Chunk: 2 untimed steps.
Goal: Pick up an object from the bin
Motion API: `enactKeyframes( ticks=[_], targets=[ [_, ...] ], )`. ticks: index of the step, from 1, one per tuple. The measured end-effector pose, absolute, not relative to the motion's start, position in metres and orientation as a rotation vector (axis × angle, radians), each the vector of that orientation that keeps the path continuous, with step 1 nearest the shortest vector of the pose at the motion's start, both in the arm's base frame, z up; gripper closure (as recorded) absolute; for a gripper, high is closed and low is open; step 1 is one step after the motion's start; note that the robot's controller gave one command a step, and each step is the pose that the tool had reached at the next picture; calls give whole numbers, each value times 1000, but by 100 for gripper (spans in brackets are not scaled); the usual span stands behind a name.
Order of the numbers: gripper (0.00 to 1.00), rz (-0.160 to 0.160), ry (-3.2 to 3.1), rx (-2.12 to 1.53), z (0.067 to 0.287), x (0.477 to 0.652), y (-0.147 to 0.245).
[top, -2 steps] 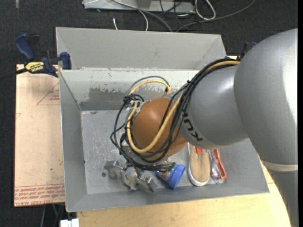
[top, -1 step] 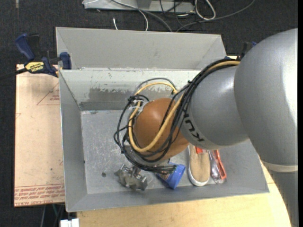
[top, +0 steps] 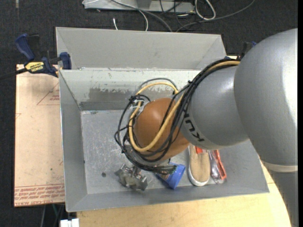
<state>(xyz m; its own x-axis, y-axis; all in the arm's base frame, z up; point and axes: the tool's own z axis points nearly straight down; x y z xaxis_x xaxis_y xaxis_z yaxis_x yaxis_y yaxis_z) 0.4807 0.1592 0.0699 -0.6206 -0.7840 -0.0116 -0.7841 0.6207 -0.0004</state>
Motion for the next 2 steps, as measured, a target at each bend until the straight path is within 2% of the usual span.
enactKeyframes(
  ticks=[1,2],
  targets=[
    [100,9,2825,-1360,79,479,159],
    [100,11,2830,-1361,117,478,159]
  ],
)
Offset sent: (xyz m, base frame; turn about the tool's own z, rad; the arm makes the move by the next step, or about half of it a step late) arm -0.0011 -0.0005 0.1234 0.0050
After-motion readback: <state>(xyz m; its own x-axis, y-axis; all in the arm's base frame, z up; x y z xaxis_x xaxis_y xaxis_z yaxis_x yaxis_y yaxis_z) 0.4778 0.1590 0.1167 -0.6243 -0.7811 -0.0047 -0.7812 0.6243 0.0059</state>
